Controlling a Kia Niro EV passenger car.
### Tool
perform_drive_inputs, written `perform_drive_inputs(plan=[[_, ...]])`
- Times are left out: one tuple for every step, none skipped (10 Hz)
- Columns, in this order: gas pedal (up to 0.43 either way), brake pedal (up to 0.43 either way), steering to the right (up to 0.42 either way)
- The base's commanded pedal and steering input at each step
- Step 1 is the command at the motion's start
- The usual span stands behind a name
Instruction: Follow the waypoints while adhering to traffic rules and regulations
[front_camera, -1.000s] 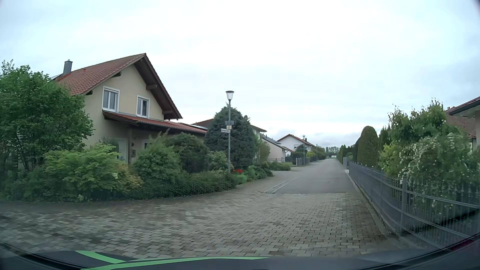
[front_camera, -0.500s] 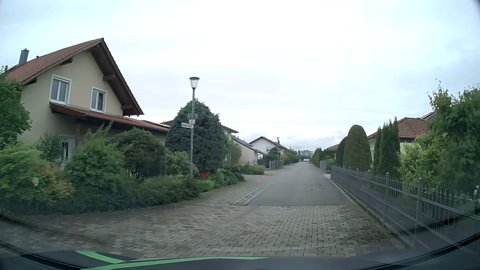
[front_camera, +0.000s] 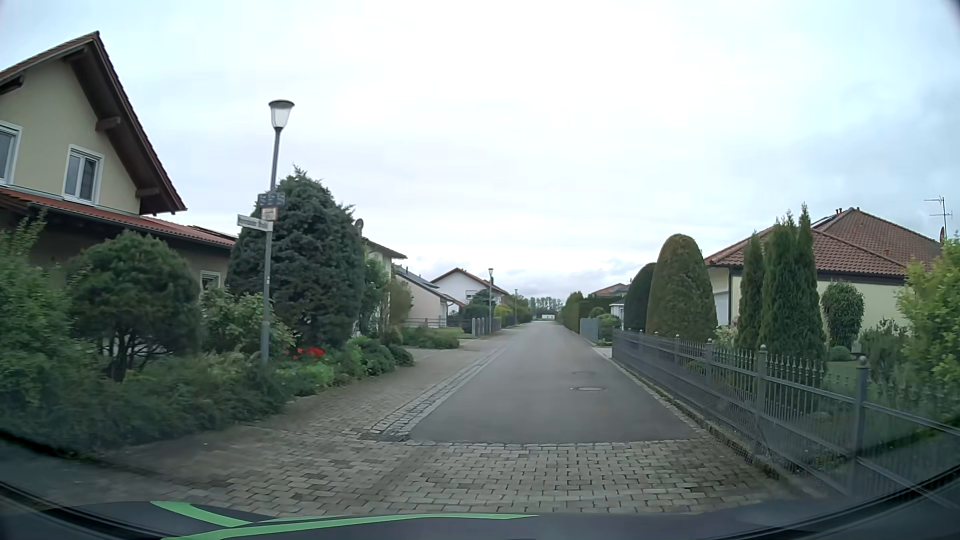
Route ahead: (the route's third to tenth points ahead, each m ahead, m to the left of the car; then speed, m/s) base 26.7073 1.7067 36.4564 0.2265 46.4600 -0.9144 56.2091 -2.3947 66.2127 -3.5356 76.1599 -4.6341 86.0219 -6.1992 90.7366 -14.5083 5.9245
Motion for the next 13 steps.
perform_drive_inputs(plan=[[0.098,0.000,0.134],[0.098,0.000,0.121],[0.098,0.000,0.109],[0.110,0.000,0.100],[0.110,0.000,0.089],[0.110,0.000,0.076],[0.110,0.000,0.061],[0.110,0.000,0.049],[0.110,0.000,0.039],[0.130,0.000,0.031],[0.130,0.000,0.022],[0.130,0.000,0.015],[0.130,0.000,0.009]])
